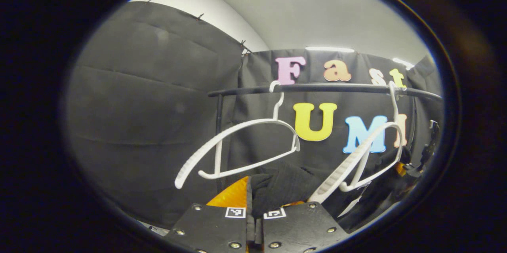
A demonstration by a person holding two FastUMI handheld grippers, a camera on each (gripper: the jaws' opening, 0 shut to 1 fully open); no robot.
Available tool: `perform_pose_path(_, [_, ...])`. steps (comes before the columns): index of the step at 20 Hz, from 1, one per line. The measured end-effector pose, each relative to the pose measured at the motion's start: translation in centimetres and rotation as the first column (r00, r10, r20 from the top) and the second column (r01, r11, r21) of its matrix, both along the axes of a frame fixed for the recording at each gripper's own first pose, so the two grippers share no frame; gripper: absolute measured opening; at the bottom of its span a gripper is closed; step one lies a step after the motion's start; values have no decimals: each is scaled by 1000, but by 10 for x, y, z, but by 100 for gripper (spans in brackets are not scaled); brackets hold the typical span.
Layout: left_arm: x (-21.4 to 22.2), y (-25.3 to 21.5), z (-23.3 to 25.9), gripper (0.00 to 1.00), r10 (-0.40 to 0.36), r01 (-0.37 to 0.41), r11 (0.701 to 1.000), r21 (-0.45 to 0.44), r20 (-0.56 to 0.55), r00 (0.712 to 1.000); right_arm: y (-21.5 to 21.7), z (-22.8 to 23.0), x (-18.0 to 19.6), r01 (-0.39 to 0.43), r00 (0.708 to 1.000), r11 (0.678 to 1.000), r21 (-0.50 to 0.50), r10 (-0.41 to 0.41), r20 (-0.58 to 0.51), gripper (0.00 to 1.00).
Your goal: Grasp the clothes on the hanger with both hands and then place them into the laundry hamper below.
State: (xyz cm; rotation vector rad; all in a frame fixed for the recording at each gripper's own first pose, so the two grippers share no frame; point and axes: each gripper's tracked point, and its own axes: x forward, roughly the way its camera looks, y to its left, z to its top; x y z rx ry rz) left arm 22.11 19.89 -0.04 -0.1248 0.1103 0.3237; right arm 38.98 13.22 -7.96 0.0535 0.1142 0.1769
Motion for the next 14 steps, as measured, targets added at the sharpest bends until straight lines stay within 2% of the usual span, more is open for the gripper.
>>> perform_pose_path(7, [-14, -9, -39, 0, -18, 21, 999, 38, -53, 998, -9, -32, -27, -2, 998, 999, -50, -1, -61, 5])
perform_pose_path(14, [-45, -15, -88, 0, -55, 61, 997, 44, -137, 989, -1, -69, -83, -48, 988, 994, -99, 33, -151, 5])
